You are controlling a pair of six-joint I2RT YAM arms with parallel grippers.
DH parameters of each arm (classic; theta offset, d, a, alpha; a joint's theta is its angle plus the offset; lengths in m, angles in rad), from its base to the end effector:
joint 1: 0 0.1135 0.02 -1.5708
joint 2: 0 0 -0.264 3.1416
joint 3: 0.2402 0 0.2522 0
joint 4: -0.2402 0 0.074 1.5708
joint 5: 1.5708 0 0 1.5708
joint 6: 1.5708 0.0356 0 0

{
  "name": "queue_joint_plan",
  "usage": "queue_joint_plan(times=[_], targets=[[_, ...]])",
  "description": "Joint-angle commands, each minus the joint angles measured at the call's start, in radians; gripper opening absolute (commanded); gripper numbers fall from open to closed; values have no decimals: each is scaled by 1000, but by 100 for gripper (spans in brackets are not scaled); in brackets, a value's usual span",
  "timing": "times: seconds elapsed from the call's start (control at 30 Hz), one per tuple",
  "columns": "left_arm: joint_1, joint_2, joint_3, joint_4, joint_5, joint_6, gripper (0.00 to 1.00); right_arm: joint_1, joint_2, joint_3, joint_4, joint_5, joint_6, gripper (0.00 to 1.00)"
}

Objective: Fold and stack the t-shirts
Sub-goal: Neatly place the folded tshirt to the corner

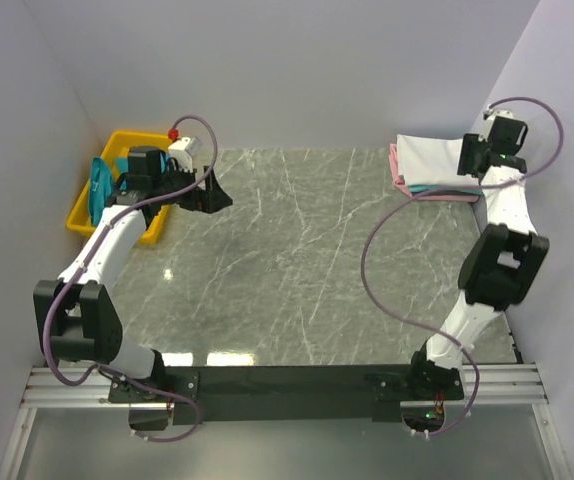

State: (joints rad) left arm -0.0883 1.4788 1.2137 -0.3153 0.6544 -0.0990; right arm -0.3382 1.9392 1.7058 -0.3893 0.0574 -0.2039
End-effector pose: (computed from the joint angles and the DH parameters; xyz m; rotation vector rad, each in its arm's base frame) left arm 0.3302 -0.0510 0.3140 0.3714 2.0889 -0.8106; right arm 0.4297 -0.1533 0.2976 0.1813 2.2090 -0.3657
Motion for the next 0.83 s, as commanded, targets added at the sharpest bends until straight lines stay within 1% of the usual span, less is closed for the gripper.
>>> queue_joint_plan(times=[0.0, 0.03, 0.1, 0.17, 0.23, 0.27, 0.33, 0.37, 0.43, 0.47, 0.53, 0.57, 0.67, 0.7, 0.8], targets=[[39, -58, 33, -51, -64, -10, 100, 16, -245, -43, -37, -77, -63, 73], [51, -49, 44, -79, -67, -4, 99, 37, -282, -60, -52, -96, -74, 74], [82, -34, 73, -135, -49, 18, 100, 56, -380, -84, -124, -186, -78, 77], [87, -12, 90, -171, -61, 37, 99, 102, -461, -101, -211, -252, -66, 77], [87, -5, 86, -194, -116, 54, 99, 158, -512, -152, -270, -280, -69, 77], [87, -2, 73, -197, -139, 59, 100, 221, -540, -185, -292, -284, -68, 77], [87, -9, 43, -192, -189, 80, 99, 286, -621, -317, -292, -311, -54, 77], [87, -18, 5, -195, -205, 88, 100, 345, -667, -418, -269, -314, -40, 77], [78, -49, -41, -203, -263, 140, 99, 427, -697, -507, -246, -278, 0, 77], [59, -66, -90, -200, -281, 165, 100, 476, -713, -578, -225, -271, 11, 77], [29, -127, -144, -189, -323, 182, 100, 510, -724, -639, -200, -258, 40, 77], [-17, -147, -193, -174, -372, 195, 99, 521, -730, -682, -182, -257, 46, 77], [-97, -196, -264, -154, -475, 200, 100, 561, -747, -732, -160, -242, 41, 77], [-144, -205, -279, -142, -489, 199, 100, 562, -756, -735, -157, -237, 37, 77], [-183, -232, -299, -117, -525, 171, 99, 562, -792, -729, -161, -235, 43, 79]])
